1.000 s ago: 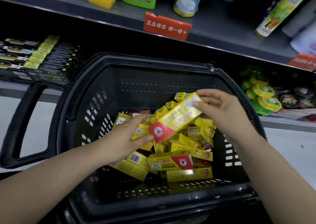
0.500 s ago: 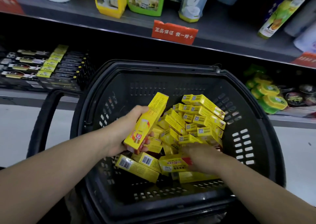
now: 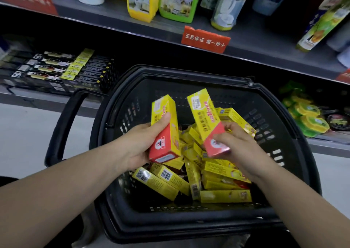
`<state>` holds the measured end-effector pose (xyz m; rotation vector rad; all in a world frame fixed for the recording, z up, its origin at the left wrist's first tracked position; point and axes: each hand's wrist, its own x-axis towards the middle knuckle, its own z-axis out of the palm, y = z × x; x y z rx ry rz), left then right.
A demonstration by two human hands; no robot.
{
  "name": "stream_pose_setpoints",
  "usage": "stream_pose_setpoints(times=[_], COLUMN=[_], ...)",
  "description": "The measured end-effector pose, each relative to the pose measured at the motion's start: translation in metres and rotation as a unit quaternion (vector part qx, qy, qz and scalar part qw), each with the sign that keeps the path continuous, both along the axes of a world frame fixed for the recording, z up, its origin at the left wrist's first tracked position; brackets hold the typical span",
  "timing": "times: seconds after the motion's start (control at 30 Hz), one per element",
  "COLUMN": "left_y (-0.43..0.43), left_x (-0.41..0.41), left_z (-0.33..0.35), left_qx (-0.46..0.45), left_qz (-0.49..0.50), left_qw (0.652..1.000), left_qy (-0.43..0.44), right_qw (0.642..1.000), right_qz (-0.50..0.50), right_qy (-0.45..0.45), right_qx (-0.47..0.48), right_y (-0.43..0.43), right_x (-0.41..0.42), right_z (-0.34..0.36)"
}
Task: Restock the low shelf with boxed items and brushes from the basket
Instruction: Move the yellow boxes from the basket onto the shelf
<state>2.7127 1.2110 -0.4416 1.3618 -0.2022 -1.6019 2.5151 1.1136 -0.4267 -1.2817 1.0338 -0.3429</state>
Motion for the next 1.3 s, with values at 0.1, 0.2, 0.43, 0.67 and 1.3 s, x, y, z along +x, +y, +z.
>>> stream_pose_setpoints(times=[0.1, 0.2, 0.43, 0.67, 1.3], left_y=[0.002, 0.003, 0.004, 0.0, 0.032], left_x=[-0.013, -0.014, -0.001, 0.002, 0.139], left_z=[0.003, 0.008, 0.012, 0.004, 0.032], left_qx=[-0.035, -0.055, -0.044, -0.021, -0.04], left_qz=[0.022, 0.003, 0.0, 0.101, 0.177], left_qw=[0.998, 0.996, 0.998, 0.995, 0.962], left_qy=[0.053, 0.077, 0.051, 0.016, -0.204], right_qw=[0.998, 0.994, 0.988, 0.938, 0.764], right_qz=[0.006, 0.016, 0.072, 0.068, 0.387], right_qy=[-0.059, -0.099, -0.012, 0.114, 0.199], right_qx=[0.033, 0.043, -0.139, -0.321, -0.475], right_y=[0.027, 0.036, 0.026, 0.031, -0.017], right_x=[0.018, 0.025, 0.018, 0.018, 0.243], right_z=[0.0, 0.004, 0.021, 0.018, -0.012])
